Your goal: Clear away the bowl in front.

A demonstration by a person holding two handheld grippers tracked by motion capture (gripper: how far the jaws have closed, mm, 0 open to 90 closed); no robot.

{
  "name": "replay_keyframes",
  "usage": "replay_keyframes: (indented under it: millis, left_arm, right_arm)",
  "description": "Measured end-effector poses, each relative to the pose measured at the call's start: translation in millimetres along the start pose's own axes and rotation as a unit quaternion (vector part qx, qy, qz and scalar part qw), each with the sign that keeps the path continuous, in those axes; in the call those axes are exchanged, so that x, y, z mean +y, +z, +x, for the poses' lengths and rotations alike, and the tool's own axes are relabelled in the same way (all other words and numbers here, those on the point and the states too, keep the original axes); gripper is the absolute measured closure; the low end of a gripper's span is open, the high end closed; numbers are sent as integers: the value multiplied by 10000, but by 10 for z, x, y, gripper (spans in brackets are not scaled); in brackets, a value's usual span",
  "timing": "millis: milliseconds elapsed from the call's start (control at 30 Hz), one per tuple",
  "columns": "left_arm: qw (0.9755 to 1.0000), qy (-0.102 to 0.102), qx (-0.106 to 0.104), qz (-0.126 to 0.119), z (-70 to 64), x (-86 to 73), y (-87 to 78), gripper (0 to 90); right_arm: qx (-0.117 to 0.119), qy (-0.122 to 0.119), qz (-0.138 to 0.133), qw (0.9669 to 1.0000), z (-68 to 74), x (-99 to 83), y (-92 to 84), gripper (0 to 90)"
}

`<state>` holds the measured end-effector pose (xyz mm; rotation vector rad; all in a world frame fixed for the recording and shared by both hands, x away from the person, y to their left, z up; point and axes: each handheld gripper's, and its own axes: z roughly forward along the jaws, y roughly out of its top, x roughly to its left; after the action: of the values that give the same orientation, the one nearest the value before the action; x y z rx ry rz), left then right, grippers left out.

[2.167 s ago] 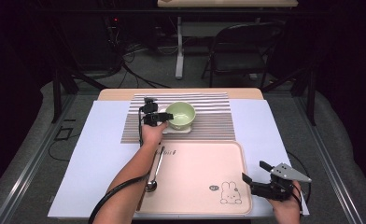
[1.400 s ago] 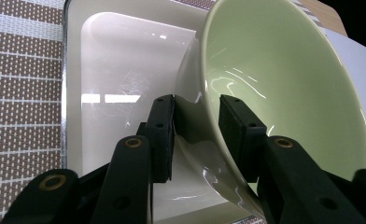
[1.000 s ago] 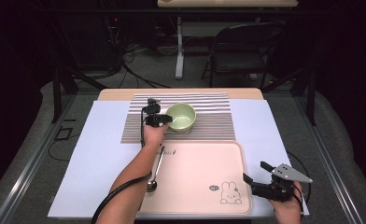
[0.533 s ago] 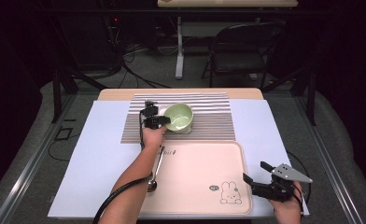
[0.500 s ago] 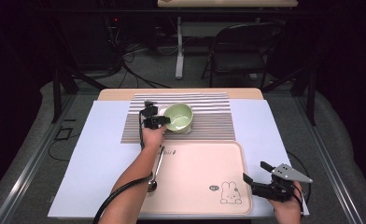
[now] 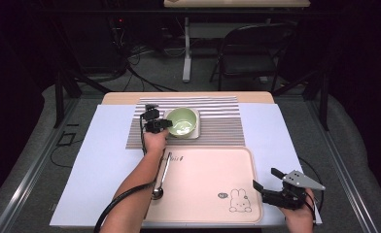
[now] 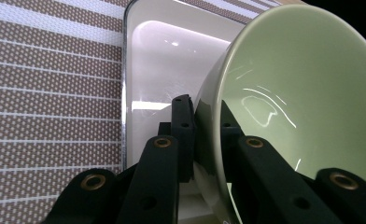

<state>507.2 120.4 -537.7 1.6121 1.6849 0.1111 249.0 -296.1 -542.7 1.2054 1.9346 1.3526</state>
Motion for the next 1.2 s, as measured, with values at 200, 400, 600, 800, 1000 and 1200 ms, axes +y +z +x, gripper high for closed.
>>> replay_keyframes:
  millis: [200,400,600,800,1000,1200]
  left_arm:
    - [10000,46,24,-10,14,10,-27,833]
    - [9999,126,17,-6,5,21,-62,832]
    - [9998,197,-41,-55,-40,44,-116,831]
    - [9994,319,-114,-73,-111,54,-183,830]
    - [9987,447,-218,-56,-170,42,-247,827]
    - [9982,504,-323,-7,-200,10,-300,821]
  right_arm:
    - [-5,-2,5,10000,-2,0,-2,142]
    - [-8,-3,5,10000,-3,0,-3,142]
    - [-8,-14,-2,10000,-1,1,-1,141]
    - [-12,8,-5,10000,-1,2,-4,142]
    - [-15,-15,-8,10000,1,2,-4,142]
    - [2,-1,-3,10000,7,8,8,142]
